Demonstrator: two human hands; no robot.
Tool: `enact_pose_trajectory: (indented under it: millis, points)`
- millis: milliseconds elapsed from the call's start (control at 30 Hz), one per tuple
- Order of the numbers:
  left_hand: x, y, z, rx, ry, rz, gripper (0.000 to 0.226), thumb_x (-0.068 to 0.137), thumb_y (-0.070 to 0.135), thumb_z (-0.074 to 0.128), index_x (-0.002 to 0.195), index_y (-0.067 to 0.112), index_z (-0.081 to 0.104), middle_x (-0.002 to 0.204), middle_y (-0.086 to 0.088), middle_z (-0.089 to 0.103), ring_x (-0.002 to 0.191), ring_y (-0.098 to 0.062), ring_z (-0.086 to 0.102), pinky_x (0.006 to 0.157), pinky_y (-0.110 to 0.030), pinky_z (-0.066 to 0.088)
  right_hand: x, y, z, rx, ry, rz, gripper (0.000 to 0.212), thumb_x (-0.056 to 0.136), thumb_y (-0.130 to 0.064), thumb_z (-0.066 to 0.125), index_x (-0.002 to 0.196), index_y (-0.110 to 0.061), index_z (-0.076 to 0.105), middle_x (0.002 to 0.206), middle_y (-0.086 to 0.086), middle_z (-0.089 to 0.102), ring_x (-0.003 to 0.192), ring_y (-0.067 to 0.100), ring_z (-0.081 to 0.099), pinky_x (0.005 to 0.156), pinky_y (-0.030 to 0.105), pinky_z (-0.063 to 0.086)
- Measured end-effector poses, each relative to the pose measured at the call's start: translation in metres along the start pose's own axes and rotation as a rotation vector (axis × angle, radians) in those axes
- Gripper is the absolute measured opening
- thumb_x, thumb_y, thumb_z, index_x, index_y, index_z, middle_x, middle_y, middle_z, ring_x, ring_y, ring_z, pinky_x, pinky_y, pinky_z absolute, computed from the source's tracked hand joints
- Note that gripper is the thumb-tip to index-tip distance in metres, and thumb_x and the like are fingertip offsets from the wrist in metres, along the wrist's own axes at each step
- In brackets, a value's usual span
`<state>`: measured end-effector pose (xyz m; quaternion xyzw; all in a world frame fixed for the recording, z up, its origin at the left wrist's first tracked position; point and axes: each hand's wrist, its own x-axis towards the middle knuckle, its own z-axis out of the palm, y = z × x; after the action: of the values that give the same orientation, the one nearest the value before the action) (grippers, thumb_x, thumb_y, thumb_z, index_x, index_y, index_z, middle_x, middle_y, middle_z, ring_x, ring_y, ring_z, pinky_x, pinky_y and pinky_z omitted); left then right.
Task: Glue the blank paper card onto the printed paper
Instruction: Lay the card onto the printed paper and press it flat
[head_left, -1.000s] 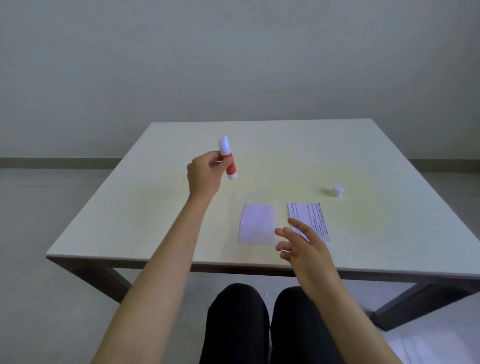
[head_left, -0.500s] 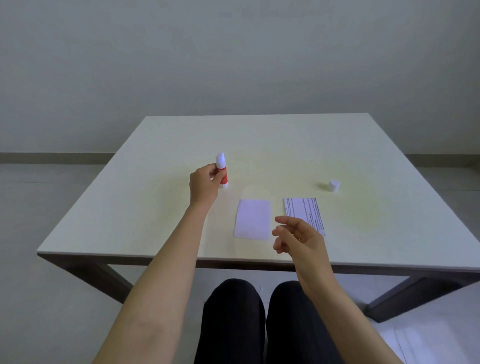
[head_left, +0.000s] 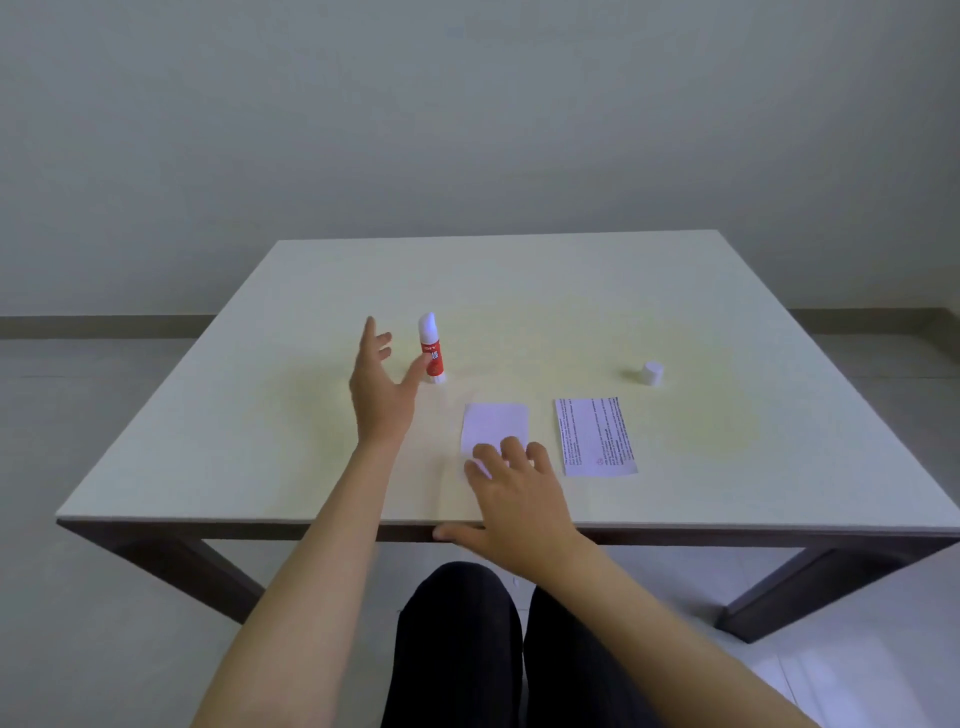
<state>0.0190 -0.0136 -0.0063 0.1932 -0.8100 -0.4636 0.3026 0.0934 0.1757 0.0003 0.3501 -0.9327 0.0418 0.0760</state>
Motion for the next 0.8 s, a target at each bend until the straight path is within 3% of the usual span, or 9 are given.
enact_pose_trajectory:
  millis: [100, 200, 267, 300, 367, 433, 533, 633, 800]
  points:
    - [-0.009, -0.002, -0.012, -0.008, 0.177, 0.062, 0.067, 0.086, 0.025, 0.067, 0.142, 0.010, 0.035, 0.125, -0.006, 0.059, 0.105, -0.015, 0.057, 0.088, -0.021, 0.038, -0.010, -0.007, 0.005, -0.114, 0.127, -0.049, 0.046, 0.059, -0.063, 0.073, 0.070, -0.019, 0.071, 0.075, -0.006, 0.065, 0.078, 0.020, 0.063, 0.083, 0.033, 0.051]
    - [-0.018, 0.001, -0.019, -0.051, 0.251, 0.060, 0.046, 0.089, 0.022, 0.062, 0.131, 0.010, 0.048, 0.109, -0.001, 0.063, 0.094, -0.009, 0.057, 0.085, -0.017, 0.040, -0.020, -0.009, 0.017, -0.109, 0.301, -0.135, 0.014, 0.062, -0.019, 0.073, 0.056, -0.019, 0.060, 0.060, -0.005, 0.056, 0.067, 0.021, 0.060, 0.081, 0.034, 0.049]
    - [-0.024, 0.007, -0.020, -0.115, 0.248, 0.032, 0.024, 0.091, 0.020, 0.058, 0.113, 0.011, 0.061, 0.092, 0.001, 0.067, 0.082, -0.006, 0.061, 0.079, -0.015, 0.044, -0.024, -0.010, 0.021, -0.084, 0.420, -0.160, 0.023, 0.065, 0.003, 0.050, 0.052, -0.016, 0.055, 0.055, -0.002, 0.052, 0.060, 0.023, 0.056, 0.078, 0.033, 0.043]
    - [-0.026, 0.011, -0.019, -0.149, 0.229, 0.019, 0.016, 0.091, 0.020, 0.057, 0.103, 0.012, 0.065, 0.082, 0.003, 0.068, 0.075, -0.002, 0.062, 0.074, -0.016, 0.046, -0.024, -0.009, 0.019, -0.061, 0.467, -0.146, 0.025, 0.062, 0.007, 0.047, 0.051, -0.015, 0.052, 0.053, -0.001, 0.050, 0.057, 0.023, 0.053, 0.072, 0.032, 0.040]
    - [-0.030, 0.019, -0.018, -0.195, 0.183, 0.005, 0.012, 0.091, 0.019, 0.056, 0.089, 0.012, 0.067, 0.069, 0.008, 0.066, 0.065, 0.005, 0.061, 0.066, -0.011, 0.044, -0.020, -0.004, 0.014, 0.039, 0.537, -0.092, 0.025, 0.053, 0.009, 0.063, 0.051, -0.013, 0.051, 0.051, 0.001, 0.048, 0.050, 0.023, 0.046, 0.053, 0.031, 0.038]
    - [-0.034, 0.029, -0.018, -0.255, 0.120, -0.002, 0.012, 0.089, 0.017, 0.058, 0.080, 0.017, 0.065, 0.065, 0.009, 0.065, 0.061, 0.006, 0.059, 0.062, -0.008, 0.043, -0.015, 0.006, -0.001, 0.276, 0.556, 0.054, 0.020, 0.062, 0.004, 0.073, 0.059, -0.010, 0.059, 0.058, 0.002, 0.056, 0.051, 0.023, 0.049, 0.044, 0.030, 0.040]
    - [-0.046, 0.043, -0.015, -0.315, 0.001, -0.020, 0.014, 0.088, 0.017, 0.060, 0.074, 0.019, 0.064, 0.063, 0.007, 0.066, 0.059, 0.002, 0.060, 0.061, -0.010, 0.045, -0.006, 0.033, -0.030, 0.846, 0.569, 0.396, 0.012, 0.081, -0.003, 0.066, 0.075, -0.013, 0.065, 0.067, -0.004, 0.064, 0.055, 0.008, 0.056, 0.053, 0.022, 0.048]
    - [-0.067, 0.050, -0.005, -0.352, -0.093, -0.066, 0.011, 0.087, 0.017, 0.062, 0.080, 0.010, 0.067, 0.063, 0.004, 0.067, 0.058, -0.001, 0.062, 0.061, -0.012, 0.047, -0.001, 0.063, -0.048, 1.307, 0.600, 0.654, 0.011, 0.086, -0.003, 0.062, 0.077, -0.010, 0.063, 0.063, 0.002, 0.066, 0.052, 0.010, 0.066, 0.050, 0.021, 0.051]
    - [-0.097, 0.065, 0.019, -0.430, -0.285, -0.166, 0.009, 0.085, 0.020, 0.066, 0.076, 0.019, 0.070, 0.065, 0.009, 0.072, 0.060, -0.008, 0.068, 0.059, -0.015, 0.051, -0.011, 0.078, -0.050, 1.882, 0.566, 0.761, 0.010, 0.089, 0.000, 0.058, 0.080, -0.003, 0.060, 0.060, 0.008, 0.069, 0.060, 0.023, 0.071, 0.057, 0.024, 0.057]
